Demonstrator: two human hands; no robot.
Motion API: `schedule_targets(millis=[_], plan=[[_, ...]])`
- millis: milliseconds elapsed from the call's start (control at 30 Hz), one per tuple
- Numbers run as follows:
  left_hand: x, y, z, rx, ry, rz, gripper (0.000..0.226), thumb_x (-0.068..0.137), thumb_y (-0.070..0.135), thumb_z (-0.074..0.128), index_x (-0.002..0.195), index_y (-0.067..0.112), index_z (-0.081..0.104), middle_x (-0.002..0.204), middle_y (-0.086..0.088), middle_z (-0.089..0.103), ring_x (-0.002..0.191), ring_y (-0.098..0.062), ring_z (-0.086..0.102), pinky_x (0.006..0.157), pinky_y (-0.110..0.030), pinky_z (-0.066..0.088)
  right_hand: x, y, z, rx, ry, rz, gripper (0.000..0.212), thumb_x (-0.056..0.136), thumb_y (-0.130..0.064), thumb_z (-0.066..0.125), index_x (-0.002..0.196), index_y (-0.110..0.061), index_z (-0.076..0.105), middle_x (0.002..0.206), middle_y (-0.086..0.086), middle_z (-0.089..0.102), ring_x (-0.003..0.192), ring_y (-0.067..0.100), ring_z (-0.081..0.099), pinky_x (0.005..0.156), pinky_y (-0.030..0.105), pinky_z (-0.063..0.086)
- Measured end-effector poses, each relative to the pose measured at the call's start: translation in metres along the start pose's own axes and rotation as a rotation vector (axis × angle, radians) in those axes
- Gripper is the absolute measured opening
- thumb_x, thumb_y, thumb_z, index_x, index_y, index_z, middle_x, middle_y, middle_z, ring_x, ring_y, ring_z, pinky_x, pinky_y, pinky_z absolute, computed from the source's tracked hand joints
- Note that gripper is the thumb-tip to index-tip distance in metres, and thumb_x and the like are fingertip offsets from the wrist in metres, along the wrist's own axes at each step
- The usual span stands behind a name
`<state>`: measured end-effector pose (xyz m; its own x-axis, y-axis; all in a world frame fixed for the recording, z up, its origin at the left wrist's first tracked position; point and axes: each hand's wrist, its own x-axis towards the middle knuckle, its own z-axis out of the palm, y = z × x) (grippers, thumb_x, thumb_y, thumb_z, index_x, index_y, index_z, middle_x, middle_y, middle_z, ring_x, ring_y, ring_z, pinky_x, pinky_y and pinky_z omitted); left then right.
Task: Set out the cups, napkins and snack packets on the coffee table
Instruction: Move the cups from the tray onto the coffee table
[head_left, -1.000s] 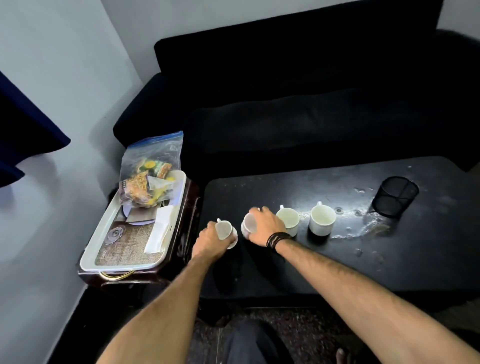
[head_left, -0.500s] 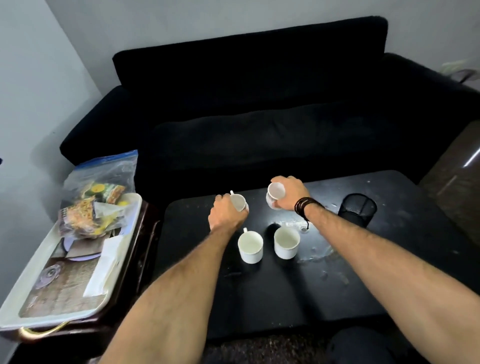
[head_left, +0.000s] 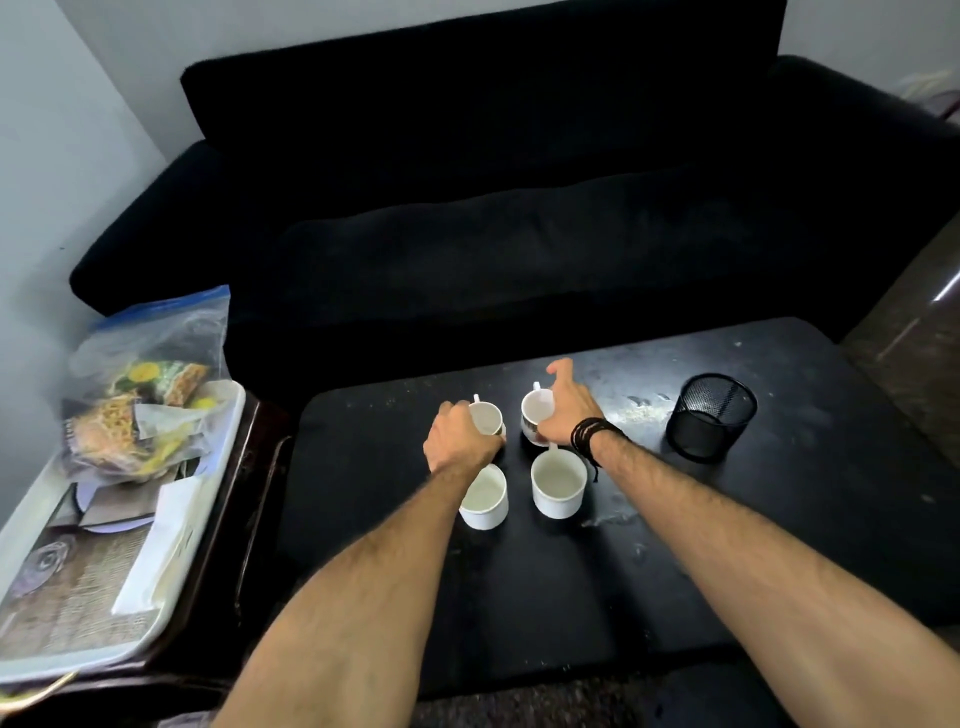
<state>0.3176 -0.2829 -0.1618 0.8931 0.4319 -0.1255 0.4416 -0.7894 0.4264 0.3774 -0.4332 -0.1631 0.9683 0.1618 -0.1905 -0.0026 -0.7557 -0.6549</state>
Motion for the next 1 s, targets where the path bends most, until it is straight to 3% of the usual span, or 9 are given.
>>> schedule_targets(millis=[400, 567, 767, 867, 1000], plan=[[0.003, 0.0, 0.0, 0.005, -0.034, -0.041, 0.062, 0.066, 0.046, 0.081, 0.117, 0.018, 0.059, 0.117, -0.002, 0.058, 0.105, -0.023, 0.061, 0.081, -0.039, 0.053, -0.006, -0.005, 0.001, -0.001, -0.002, 0.037, 0.09, 0.063, -0.022, 0.083, 0.135, -0.02, 0.028, 0.118, 0.014, 0.058, 0.106, 0.031, 0.057, 0.083, 0.041, 0.055], [0.0, -0.009, -0.006, -0.061, -0.041, -0.017, 0.106, 0.064, 0.064, 0.078, 0.147, 0.016, 0.033, 0.141, -0.006, 0.044, 0.131, -0.026, 0.044, 0.099, -0.042, 0.046, -0.011, -0.015, -0.005, -0.168, 0.08, -0.052, 0.089, 0.062, -0.026, 0.076, 0.138, -0.018, 0.032, 0.136, 0.007, 0.045, 0.127, 0.029, 0.038, 0.101, 0.036, 0.038], [-0.012, -0.059, -0.072, -0.018, 0.152, 0.022, 0.087, 0.084, 0.061, 0.06, 0.149, 0.012, 0.031, 0.145, -0.011, 0.043, 0.133, -0.028, 0.042, 0.106, -0.041, 0.039, -0.011, -0.072, -0.002, -0.196, 0.123, -0.241, 0.085, 0.068, -0.037, 0.078, 0.141, -0.019, 0.038, 0.146, 0.005, 0.042, 0.136, 0.029, 0.034, 0.107, 0.042, 0.034], [-0.039, -0.151, -0.141, 0.021, 0.301, -0.09, 0.084, 0.085, 0.058, 0.059, 0.149, 0.012, 0.03, 0.145, -0.01, 0.042, 0.133, -0.028, 0.041, 0.107, -0.041, 0.037, -0.04, -0.163, 0.044, -0.193, 0.001, -0.411, 0.09, 0.068, -0.038, 0.08, 0.144, -0.019, 0.035, 0.145, 0.006, 0.044, 0.137, 0.03, 0.035, 0.108, 0.042, 0.036], [-0.055, -0.203, -0.153, 0.047, 0.302, -0.11, 0.073, 0.088, 0.054, 0.057, 0.145, 0.012, 0.035, 0.142, -0.012, 0.046, 0.132, -0.03, 0.044, 0.107, -0.042, 0.037, -0.059, -0.188, 0.073, -0.152, -0.103, -0.392, 0.093, 0.068, -0.035, 0.081, 0.145, -0.018, 0.032, 0.143, 0.007, 0.046, 0.135, 0.028, 0.039, 0.105, 0.039, 0.039]])
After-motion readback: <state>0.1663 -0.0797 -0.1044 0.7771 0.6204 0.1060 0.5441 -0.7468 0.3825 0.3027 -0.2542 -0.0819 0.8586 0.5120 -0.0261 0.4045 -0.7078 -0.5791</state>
